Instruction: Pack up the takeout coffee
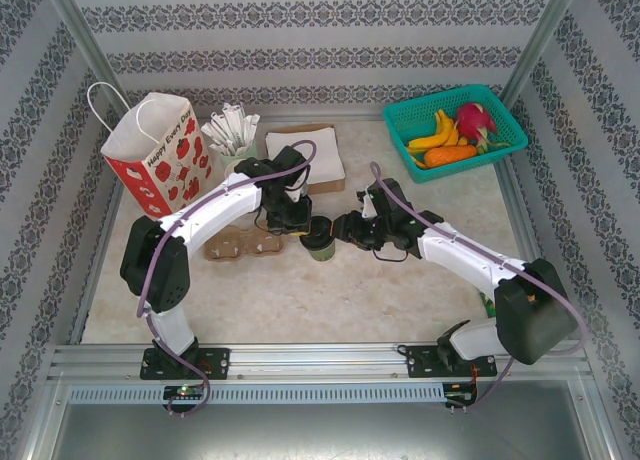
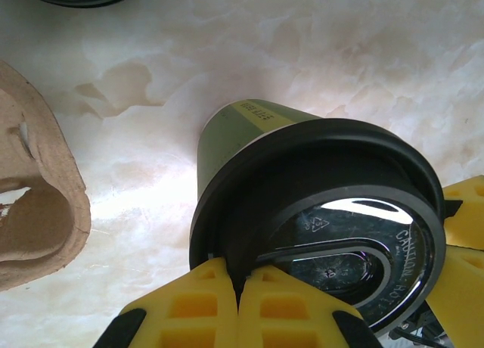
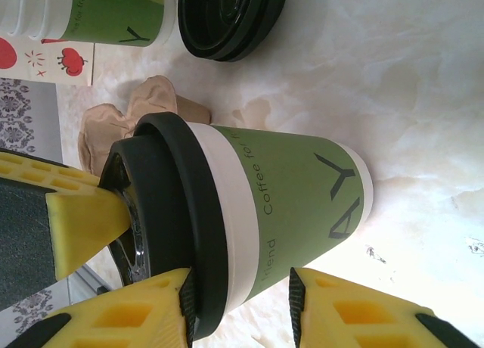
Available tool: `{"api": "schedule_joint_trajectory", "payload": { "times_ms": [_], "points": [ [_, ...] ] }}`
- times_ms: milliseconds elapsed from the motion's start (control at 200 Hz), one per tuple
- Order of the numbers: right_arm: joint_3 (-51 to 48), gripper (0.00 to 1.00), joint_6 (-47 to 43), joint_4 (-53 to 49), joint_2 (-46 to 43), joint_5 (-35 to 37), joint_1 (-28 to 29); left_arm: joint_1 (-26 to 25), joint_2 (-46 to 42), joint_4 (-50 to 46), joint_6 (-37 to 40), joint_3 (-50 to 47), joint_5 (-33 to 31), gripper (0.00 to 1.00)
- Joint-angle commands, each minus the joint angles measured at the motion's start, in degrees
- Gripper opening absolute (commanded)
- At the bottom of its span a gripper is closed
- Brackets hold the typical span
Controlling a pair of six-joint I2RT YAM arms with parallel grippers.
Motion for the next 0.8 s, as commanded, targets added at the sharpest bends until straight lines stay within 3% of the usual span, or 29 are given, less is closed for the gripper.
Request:
{"api": "schedule_joint_trajectory", "payload": {
  "times_ms": [0,230,794],
  "points": [
    [2.1,0.38,-0.1,-4.7,1.4,2.0,0.1,-1.0,1.9,-4.0,1.8,1.1,-1.5,0.00],
    [3.6,0.23,1.2,-10.3,3.4,5.3,0.2,-1.0,2.1,-5.4,2.7,2.9,-2.0,0.00],
    [5.9,0.16,-0.2,-17.8,4.6,11.3,1.2,-0.9,4.2,-7.2,1.0,2.3,-2.8,0.00]
  ]
}}
